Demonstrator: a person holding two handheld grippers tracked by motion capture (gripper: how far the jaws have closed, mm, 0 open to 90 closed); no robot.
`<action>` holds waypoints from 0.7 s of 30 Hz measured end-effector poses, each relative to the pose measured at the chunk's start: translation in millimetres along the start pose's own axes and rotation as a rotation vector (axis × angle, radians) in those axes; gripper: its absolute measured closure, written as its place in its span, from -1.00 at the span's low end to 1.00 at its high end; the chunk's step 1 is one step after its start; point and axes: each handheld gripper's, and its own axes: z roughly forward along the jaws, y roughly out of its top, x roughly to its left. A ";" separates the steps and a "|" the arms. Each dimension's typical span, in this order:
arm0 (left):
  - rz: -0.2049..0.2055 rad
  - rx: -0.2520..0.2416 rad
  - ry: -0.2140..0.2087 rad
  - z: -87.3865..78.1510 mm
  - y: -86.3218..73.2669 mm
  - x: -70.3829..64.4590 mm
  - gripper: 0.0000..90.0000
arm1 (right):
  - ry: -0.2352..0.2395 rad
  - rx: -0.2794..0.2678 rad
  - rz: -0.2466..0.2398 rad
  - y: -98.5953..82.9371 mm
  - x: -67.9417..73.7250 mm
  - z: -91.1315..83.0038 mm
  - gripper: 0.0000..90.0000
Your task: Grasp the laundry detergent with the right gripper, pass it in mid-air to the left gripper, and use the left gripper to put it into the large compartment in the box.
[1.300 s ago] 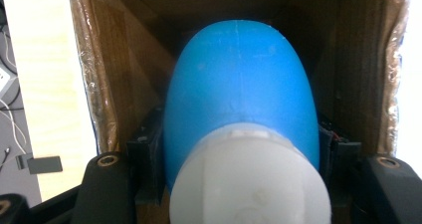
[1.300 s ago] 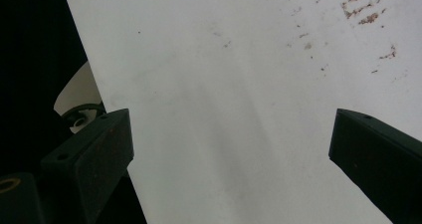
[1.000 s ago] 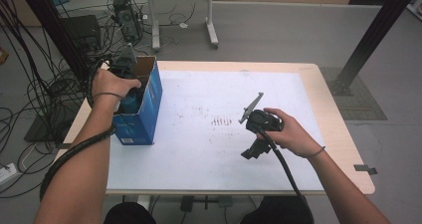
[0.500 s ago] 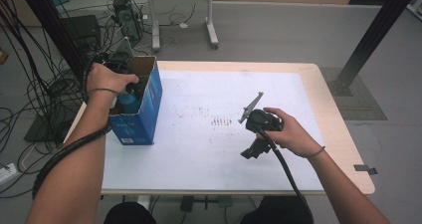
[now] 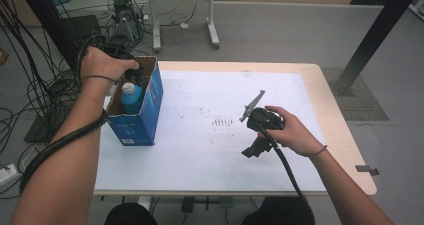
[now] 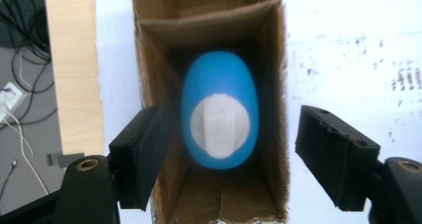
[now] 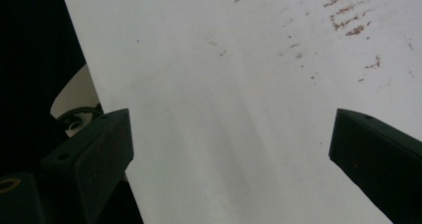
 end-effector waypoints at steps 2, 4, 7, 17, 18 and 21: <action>0.007 -0.009 -0.005 -8.2 1.8 -2.6 -0.40 | 0.002 0.000 -0.003 0.2 -0.1 0.7 -0.92; 0.013 -0.020 -0.005 -15.5 3.7 -5.3 -0.45 | 0.003 0.006 -0.002 0.5 0.0 1.3 -0.92; 0.024 -0.046 -0.008 -24.5 6.5 -11.4 -0.60 | 0.006 0.009 0.001 1.1 -0.4 1.9 -0.91; 0.068 -0.070 -0.059 -27.8 14.0 -39.2 -0.82 | 0.009 0.015 0.008 1.1 -1.1 2.3 -0.92; 0.066 -0.074 -0.063 -27.4 15.1 -41.5 -0.82 | 0.008 0.011 0.006 0.7 -1.1 2.5 -0.92; 0.072 -0.084 -0.077 -26.8 18.8 -50.0 -0.83 | 0.012 0.015 0.010 0.2 -1.0 3.2 -0.92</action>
